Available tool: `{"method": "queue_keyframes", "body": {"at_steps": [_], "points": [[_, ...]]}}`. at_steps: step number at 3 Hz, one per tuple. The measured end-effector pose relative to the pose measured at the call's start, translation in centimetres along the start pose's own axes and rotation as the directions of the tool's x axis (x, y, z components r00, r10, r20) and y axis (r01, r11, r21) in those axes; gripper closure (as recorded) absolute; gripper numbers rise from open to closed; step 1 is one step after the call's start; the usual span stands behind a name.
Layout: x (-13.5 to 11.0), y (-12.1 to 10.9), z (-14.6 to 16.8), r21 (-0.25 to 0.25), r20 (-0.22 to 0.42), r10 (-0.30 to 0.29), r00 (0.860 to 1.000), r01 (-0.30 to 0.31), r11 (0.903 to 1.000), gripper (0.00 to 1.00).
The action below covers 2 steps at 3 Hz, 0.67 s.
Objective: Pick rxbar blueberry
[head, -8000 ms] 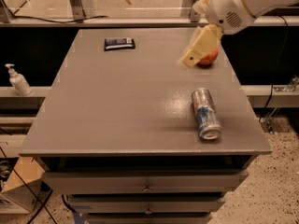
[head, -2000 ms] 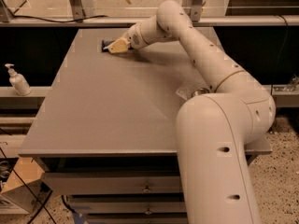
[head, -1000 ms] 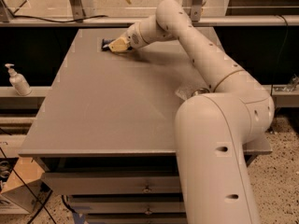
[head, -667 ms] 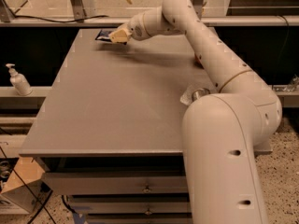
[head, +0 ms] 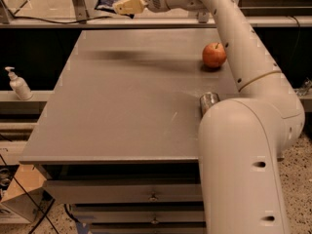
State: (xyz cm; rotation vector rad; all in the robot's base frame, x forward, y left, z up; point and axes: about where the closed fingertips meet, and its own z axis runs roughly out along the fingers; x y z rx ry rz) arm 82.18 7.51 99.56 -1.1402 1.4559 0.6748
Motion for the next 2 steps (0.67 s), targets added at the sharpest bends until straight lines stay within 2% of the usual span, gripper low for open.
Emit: {"method": "queue_keyframes", "body": {"at_steps": [1, 2], "points": [[-3.92, -0.41, -2.05, 0.01, 0.053, -0.069, 0.996, 0.069, 0.9976, 1.0], [-4.66, -0.63, -2.45, 0.018, 0.064, -0.079, 0.995, 0.078, 0.9968, 1.0]]}}
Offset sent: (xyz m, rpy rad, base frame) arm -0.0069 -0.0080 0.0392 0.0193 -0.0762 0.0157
